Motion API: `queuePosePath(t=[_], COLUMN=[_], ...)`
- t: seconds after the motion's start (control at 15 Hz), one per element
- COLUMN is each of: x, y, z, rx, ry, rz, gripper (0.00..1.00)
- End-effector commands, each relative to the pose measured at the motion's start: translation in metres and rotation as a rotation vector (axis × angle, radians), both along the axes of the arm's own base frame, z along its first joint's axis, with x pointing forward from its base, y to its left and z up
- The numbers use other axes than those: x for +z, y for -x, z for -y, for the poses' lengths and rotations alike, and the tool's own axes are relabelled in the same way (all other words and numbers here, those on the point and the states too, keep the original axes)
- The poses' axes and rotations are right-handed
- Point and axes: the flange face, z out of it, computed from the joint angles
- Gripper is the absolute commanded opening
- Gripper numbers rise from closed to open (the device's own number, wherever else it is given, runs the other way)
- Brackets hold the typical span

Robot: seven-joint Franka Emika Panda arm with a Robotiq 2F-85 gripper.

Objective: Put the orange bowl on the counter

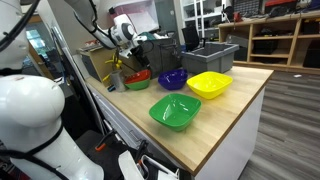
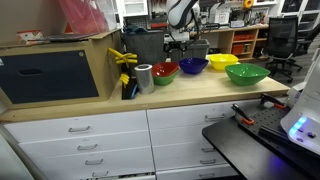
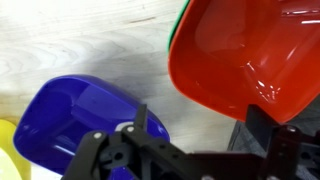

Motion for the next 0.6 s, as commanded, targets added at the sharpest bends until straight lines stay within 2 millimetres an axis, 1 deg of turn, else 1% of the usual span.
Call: queuePosePath(t=[0.0,0.13,0.2,0.27,0.33,0.53], x=[-0.014,-0.029,-0.034,-0.039,-0.041,-0.04], y=[0.021,0.03,0.035,0.038,0.04,0.042], z=[0.009,0.014,0.016,0.017,0.017,0.014], rx=[-0.064,-0.101,-0.114,-0.125,-0.13,-0.136], ry=[0.02,0.02,0.021,0.019,0.018,0.006], rz=[-0.048,-0.073,-0.083,-0.091,-0.093,-0.09], gripper=[1.0,1.0,0.75,0.74,0.68,0.42])
